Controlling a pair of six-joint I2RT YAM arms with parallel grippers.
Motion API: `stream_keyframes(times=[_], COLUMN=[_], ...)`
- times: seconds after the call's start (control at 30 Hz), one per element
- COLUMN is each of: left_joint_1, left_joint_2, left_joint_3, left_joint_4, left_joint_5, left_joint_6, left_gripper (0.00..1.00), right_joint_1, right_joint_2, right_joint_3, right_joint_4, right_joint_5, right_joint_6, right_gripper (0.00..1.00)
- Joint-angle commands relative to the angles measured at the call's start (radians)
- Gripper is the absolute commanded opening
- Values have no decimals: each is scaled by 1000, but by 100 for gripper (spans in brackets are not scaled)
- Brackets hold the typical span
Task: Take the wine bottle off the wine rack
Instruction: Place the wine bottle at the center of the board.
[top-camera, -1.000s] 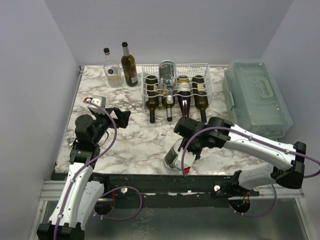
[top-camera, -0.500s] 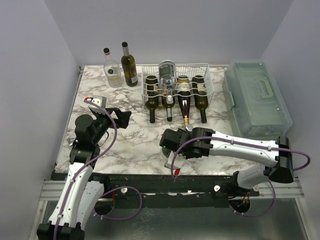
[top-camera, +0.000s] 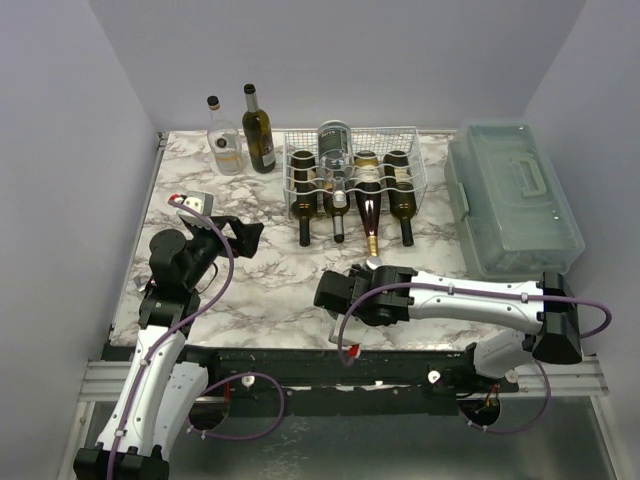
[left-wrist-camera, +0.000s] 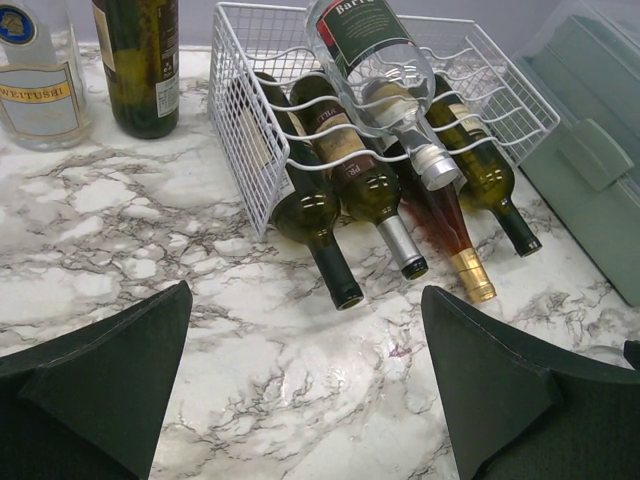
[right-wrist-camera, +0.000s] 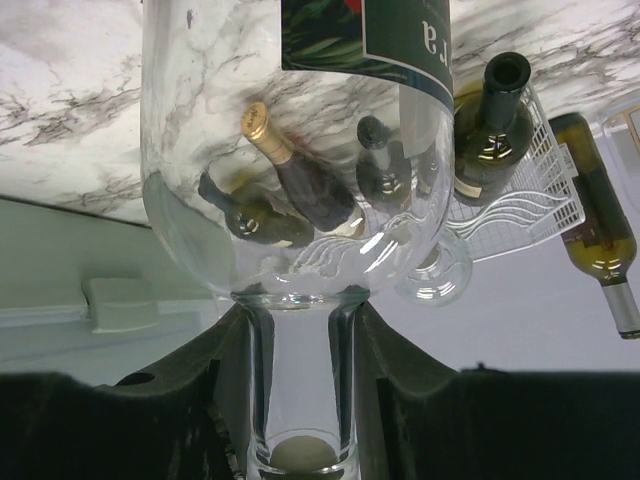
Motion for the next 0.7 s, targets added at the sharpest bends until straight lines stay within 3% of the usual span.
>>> stream_keyframes(times=[0.0,0.2,0.67], left_joint_1=[3,2,2], left_joint_2=[-10,-13,-19], left_joint_3=[33,33,34], left_joint_4=[-8,-8,-8], left_joint_5=[26,26,29], left_joint_6=[-7,-7,-6], left_gripper=[99,99,99], right_joint_1=[20,34,53], right_joint_2=[15,44,44], right_joint_3=[35,51,67], right_joint_4=[36,38,91], right_joint_5=[106,106,88], right_joint_6=[-20,-13,-1], right_gripper=[21,49,75])
